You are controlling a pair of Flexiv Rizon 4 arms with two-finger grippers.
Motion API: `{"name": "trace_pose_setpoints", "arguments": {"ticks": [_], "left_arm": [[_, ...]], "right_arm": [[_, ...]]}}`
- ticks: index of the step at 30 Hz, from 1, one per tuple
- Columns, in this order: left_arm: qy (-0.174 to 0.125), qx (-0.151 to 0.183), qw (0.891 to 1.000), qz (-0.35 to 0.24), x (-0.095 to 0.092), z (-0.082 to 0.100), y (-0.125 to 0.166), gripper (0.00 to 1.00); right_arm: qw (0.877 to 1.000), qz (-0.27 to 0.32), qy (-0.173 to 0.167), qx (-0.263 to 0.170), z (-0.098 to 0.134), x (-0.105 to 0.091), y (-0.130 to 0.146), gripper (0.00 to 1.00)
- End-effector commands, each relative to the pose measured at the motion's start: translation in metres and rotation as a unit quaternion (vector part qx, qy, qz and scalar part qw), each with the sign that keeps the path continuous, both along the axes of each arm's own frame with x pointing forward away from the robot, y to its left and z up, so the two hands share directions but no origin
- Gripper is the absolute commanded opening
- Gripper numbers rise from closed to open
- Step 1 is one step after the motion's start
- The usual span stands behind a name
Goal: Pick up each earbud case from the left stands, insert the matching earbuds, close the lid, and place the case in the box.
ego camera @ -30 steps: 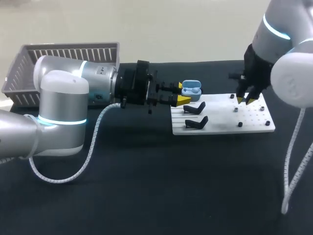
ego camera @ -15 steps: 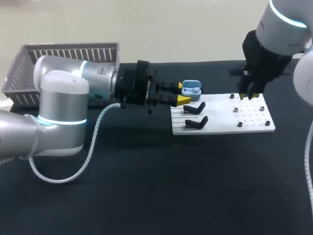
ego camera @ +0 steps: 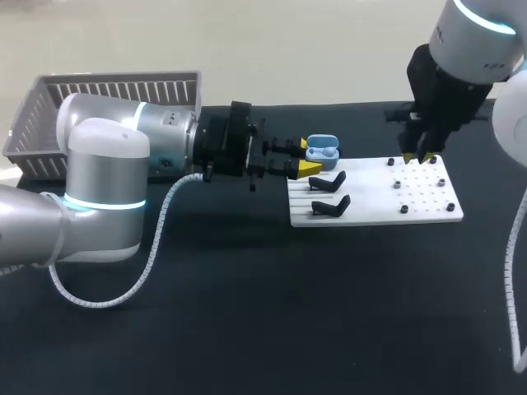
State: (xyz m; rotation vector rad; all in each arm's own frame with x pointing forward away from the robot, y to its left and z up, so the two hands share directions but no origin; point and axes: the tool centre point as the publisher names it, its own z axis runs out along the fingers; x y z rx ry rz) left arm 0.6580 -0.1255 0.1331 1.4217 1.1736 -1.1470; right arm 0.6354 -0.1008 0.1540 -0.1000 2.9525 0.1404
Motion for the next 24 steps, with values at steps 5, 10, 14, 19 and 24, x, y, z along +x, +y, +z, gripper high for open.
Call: {"name": "trace_pose_setpoints", "arguments": {"ticks": [5,10,14,19,24], "left_arm": [[-0.002,-0.001,1.000,0.003,-0.002,-0.001,0.000,0.00],[-0.002,-0.001,1.000,0.003,-0.002,-0.001,0.000,0.00],[-0.002,-0.001,1.000,0.003,-0.002,-0.001,0.000,0.00],[-0.002,-0.001,1.000,0.003,-0.002,-0.001,0.000,0.00],[-0.002,-0.001,1.000,0.003,-0.002,-0.001,0.000,0.00]], "right_arm": [[0.999,0.039,-0.015,-0.013,0.029,0.001,0.018,0.00],[0.996,0.080,-0.022,-0.019,0.051,0.000,0.041,0.00],[0.993,0.113,-0.021,-0.019,0.066,-0.003,0.059,0.00],[0.985,0.172,-0.007,-0.027,0.082,-0.010,0.085,0.00],[0.972,0.232,0.014,-0.039,0.082,-0.017,0.110,0.00]]}}
